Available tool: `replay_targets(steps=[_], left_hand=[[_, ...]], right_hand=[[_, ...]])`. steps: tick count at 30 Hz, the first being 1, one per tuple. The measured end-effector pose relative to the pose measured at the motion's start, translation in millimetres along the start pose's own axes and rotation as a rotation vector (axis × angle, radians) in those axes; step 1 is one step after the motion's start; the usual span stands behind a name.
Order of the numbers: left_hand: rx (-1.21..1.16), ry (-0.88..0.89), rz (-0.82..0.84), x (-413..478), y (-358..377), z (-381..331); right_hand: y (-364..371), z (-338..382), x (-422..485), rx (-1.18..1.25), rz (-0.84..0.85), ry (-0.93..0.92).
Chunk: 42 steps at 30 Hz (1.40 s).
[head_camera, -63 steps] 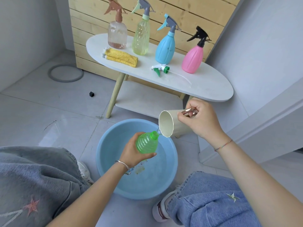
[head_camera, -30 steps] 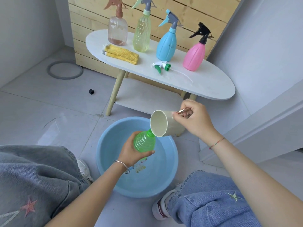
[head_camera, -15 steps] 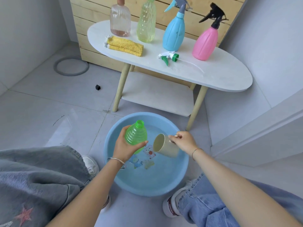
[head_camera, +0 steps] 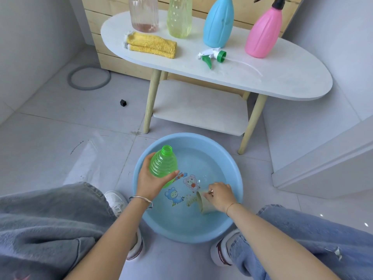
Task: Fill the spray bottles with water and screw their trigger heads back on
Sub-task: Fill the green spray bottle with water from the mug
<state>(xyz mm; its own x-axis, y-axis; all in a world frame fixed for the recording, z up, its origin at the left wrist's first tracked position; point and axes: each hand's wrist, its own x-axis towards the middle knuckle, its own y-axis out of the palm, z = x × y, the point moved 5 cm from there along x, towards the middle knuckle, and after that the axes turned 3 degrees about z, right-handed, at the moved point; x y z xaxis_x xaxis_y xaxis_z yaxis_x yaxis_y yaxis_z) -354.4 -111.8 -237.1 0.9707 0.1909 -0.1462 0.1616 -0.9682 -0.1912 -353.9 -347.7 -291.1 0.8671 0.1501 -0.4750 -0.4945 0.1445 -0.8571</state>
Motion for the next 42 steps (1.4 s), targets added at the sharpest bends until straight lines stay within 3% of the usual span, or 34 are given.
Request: replay_targets(steps=[6,10,18,33,37,42], left_hand=[[0.002,-0.017,0.002,0,1,1],[0.003,-0.013,0.0,-2,0,-1],[-0.04,0.022,-0.03,-7,-2,-16],[-0.101,0.129,0.024,-17,8,-50],[-0.116,0.124,0.059,-20,18,-55],[-0.042,0.167,0.139,-25,31,-59]], right_hand=[[14,-2,3,0.222,0.054,0.071],[21,-5,-1,0.507,0.082,0.11],[-14,-3,-17,0.934,-0.063,0.184],[-215,9,-81,1.067,-0.293,-0.113],[-248,11,-106,1.037,-0.316,-0.204],[-262,5,-118,1.05,-0.426,-0.191]])
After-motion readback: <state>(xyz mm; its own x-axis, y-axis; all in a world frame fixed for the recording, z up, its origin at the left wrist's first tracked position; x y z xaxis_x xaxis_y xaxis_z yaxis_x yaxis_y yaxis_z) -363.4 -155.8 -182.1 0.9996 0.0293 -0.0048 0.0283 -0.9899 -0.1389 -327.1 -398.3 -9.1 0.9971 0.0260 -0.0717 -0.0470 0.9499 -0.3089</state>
